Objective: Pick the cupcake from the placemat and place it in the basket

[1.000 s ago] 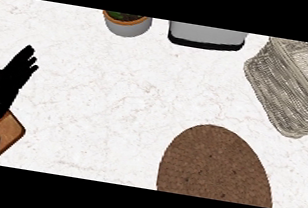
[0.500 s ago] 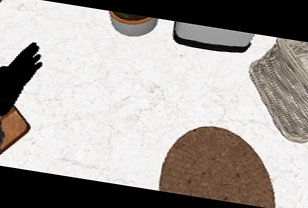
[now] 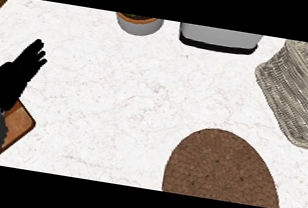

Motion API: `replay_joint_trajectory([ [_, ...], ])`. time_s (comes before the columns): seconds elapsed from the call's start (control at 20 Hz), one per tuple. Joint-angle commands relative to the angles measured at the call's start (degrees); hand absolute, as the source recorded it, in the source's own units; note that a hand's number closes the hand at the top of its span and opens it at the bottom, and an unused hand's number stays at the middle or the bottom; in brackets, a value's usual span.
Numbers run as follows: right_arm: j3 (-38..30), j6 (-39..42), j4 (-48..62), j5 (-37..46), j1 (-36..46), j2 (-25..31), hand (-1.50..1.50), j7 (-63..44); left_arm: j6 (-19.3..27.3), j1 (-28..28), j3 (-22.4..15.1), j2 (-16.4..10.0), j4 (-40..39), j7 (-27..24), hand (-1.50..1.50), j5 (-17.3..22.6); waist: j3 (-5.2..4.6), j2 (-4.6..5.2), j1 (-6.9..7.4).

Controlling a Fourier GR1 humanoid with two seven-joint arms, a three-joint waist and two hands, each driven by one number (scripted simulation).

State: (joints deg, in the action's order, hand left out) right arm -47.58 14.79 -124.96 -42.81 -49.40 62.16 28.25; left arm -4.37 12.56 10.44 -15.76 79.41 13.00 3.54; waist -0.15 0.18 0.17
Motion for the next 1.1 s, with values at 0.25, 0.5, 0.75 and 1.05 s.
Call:
replay_joint_trajectory([
  [0.25, 8.60, -11.93, 12.70, 1.93, 16.96, 12.18, 1.50, -11.50, -1.83, 1.82, -0.04, 0.12, -1.54, -0.29, 0.00, 1.04, 0.17, 0.46, 2.05],
  [0.5, 19.66, -12.90, 24.59, 3.16, 26.56, 16.74, 1.50, -8.23, 0.15, 1.95, -2.80, 2.22, 0.91, 1.46, 0.00, -1.24, 0.24, 0.62, 2.96],
  [0.75, 31.13, -11.12, 35.53, 8.08, 35.72, 15.85, 1.50, -1.55, -1.73, 3.28, -0.96, 0.25, -0.55, 1.65, 0.00, 0.26, 0.26, 0.72, 3.32],
  [1.05, 41.11, -7.64, 48.49, 11.79, 50.73, 10.08, 1.50, 1.20, -0.17, 2.26, -2.27, 2.42, -2.66, -2.05, 0.00, -1.97, 0.23, 0.79, 3.37],
])
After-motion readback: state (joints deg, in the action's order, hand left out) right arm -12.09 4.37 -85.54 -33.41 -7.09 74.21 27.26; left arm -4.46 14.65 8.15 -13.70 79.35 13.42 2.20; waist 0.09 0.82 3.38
